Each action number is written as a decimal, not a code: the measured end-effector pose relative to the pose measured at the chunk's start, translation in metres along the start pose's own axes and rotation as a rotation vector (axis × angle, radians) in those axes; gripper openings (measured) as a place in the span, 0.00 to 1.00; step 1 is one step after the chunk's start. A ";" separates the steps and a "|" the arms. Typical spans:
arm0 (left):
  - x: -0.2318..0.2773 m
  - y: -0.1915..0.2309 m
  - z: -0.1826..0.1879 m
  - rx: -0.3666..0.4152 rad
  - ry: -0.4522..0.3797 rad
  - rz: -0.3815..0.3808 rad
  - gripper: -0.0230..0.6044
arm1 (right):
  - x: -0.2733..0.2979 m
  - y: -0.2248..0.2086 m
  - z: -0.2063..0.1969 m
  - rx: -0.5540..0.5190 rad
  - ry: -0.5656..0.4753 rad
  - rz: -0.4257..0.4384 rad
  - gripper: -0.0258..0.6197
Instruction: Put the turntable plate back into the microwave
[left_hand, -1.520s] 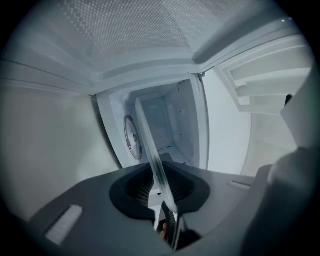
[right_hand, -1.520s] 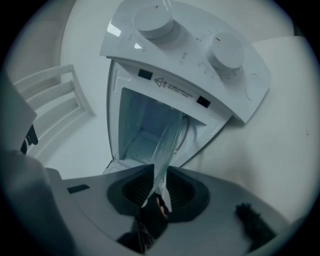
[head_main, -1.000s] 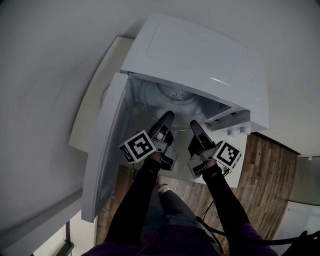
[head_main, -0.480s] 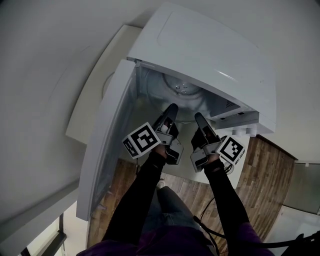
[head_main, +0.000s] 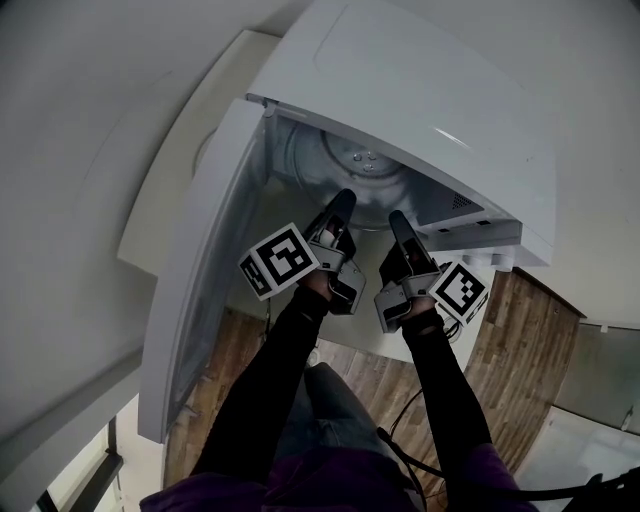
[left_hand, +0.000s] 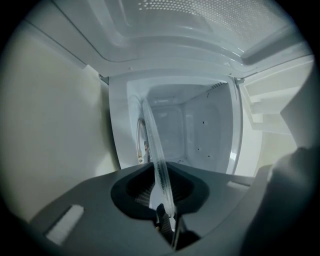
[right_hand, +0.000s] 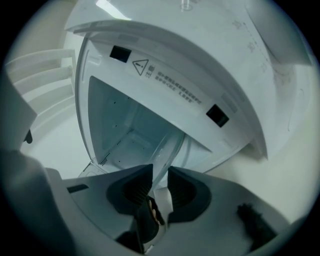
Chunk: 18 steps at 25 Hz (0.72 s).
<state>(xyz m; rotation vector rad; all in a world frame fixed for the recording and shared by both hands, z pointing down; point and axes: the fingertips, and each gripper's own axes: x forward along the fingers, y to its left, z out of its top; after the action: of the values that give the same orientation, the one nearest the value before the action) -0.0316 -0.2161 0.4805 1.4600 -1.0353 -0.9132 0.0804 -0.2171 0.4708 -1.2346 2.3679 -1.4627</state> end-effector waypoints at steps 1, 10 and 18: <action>0.000 0.000 0.001 -0.001 0.000 0.000 0.11 | 0.002 0.001 0.000 -0.005 0.001 0.008 0.18; 0.006 -0.004 0.008 -0.005 -0.002 0.009 0.11 | 0.006 0.004 0.006 0.008 -0.044 -0.007 0.19; 0.014 -0.003 0.011 -0.051 -0.028 0.000 0.11 | 0.013 0.005 0.013 0.003 -0.063 -0.006 0.20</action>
<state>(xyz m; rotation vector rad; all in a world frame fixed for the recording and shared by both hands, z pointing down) -0.0371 -0.2327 0.4762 1.4082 -1.0255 -0.9559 0.0749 -0.2336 0.4637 -1.2684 2.3227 -1.4068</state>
